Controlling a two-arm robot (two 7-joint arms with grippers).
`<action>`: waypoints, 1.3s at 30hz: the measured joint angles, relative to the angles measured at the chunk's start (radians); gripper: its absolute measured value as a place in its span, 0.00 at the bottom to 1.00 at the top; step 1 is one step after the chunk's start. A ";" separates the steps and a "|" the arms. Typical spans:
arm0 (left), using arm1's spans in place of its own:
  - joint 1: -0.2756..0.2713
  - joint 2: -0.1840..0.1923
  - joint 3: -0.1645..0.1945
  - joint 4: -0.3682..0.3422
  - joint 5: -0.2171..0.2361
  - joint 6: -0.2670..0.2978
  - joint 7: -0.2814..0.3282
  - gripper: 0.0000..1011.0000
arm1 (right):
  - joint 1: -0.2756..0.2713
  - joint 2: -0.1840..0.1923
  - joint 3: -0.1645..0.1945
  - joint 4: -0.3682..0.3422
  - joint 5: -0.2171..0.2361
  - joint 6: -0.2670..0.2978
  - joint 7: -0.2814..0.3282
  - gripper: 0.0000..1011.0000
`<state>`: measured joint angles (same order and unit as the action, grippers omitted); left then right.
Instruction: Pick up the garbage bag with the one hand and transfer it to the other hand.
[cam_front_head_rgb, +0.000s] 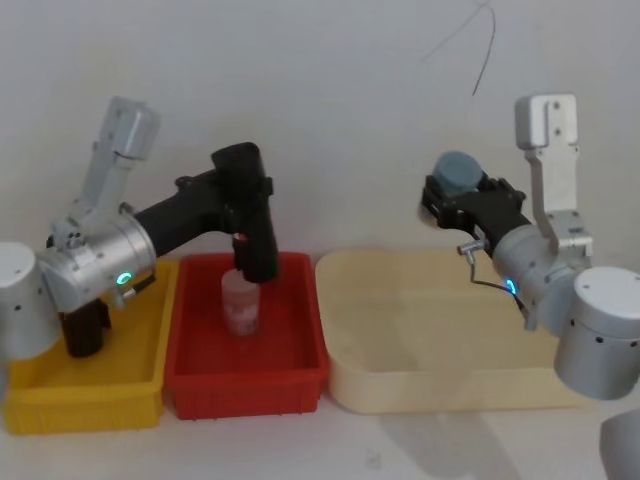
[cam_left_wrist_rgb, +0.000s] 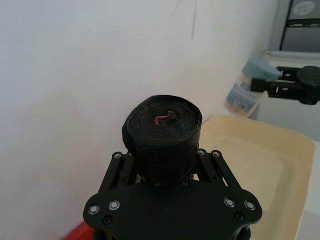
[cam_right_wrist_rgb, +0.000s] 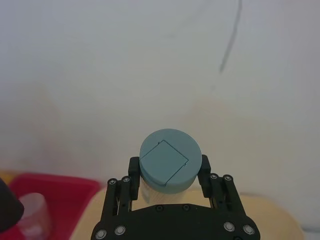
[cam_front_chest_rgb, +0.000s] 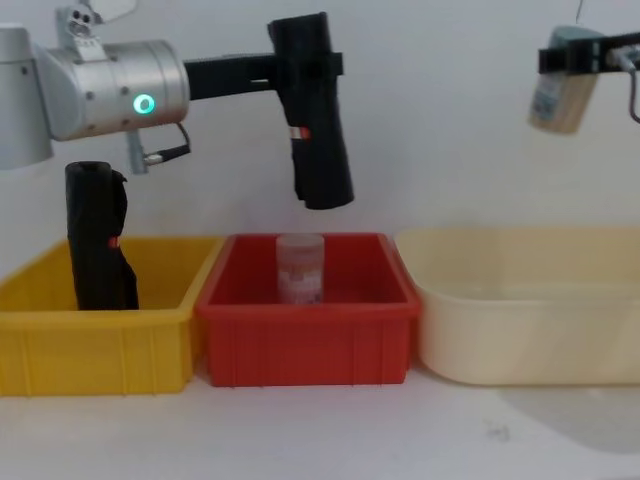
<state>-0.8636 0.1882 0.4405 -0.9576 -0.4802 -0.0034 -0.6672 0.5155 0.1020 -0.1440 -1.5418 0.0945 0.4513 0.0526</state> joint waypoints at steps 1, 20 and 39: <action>-0.008 -0.006 0.003 0.015 0.000 -0.008 -0.009 0.45 | -0.003 0.001 0.004 0.000 -0.001 0.003 -0.002 0.67; -0.290 -0.202 0.081 0.589 -0.040 -0.219 -0.205 0.45 | -0.035 0.005 0.033 0.023 0.001 0.052 0.009 0.69; -0.394 -0.270 0.118 0.803 -0.074 -0.299 -0.269 0.45 | -0.043 0.002 0.039 0.029 0.004 0.060 0.022 0.99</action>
<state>-1.2575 -0.0815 0.5586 -0.1549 -0.5542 -0.3024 -0.9358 0.4729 0.1041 -0.1048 -1.5127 0.0990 0.5110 0.0741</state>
